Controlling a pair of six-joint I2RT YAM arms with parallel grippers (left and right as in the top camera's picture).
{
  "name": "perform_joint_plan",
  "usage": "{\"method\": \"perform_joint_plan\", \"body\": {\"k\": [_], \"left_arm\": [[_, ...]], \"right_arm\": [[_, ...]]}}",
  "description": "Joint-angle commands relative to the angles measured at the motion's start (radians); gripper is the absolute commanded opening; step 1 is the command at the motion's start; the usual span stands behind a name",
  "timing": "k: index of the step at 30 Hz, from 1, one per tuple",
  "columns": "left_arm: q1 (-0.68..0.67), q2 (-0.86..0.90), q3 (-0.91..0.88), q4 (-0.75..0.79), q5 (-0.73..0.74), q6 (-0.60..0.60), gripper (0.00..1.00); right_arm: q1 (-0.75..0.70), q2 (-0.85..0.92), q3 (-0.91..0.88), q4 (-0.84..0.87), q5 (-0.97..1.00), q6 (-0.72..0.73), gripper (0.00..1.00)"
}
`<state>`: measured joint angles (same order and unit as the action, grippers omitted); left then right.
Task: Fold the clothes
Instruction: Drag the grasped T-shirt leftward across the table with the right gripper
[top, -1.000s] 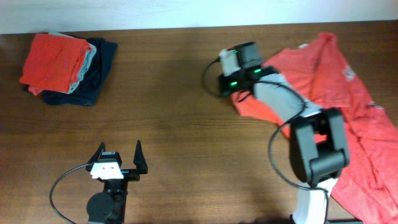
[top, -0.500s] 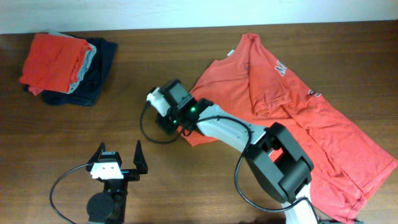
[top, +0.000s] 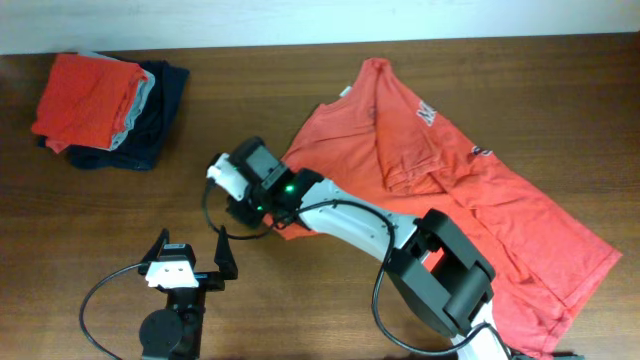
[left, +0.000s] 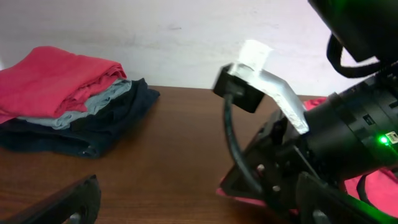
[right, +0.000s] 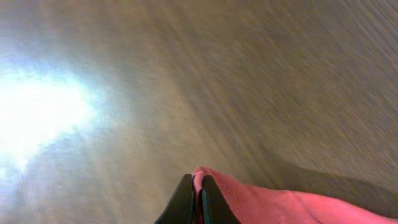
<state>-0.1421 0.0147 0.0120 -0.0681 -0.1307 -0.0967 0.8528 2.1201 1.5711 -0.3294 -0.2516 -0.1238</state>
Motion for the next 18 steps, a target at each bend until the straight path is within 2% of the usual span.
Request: {"method": "perform_joint_plan", "body": {"k": [1, 9, 18], "left_arm": [[-0.004, -0.010, -0.003, -0.004, 0.010, 0.016, 1.00], [-0.004, -0.010, -0.003, -0.004, 0.010, 0.016, 1.00], [-0.004, -0.010, -0.003, -0.004, 0.010, 0.016, 1.00]], "right_arm": [[0.045, -0.027, 0.053, -0.025, 0.004, -0.043, 0.04], [0.053, -0.037, 0.136, -0.140, 0.026, -0.060, 0.05], [0.093, -0.037, 0.149, -0.132, -0.010, -0.032, 0.05]]}}
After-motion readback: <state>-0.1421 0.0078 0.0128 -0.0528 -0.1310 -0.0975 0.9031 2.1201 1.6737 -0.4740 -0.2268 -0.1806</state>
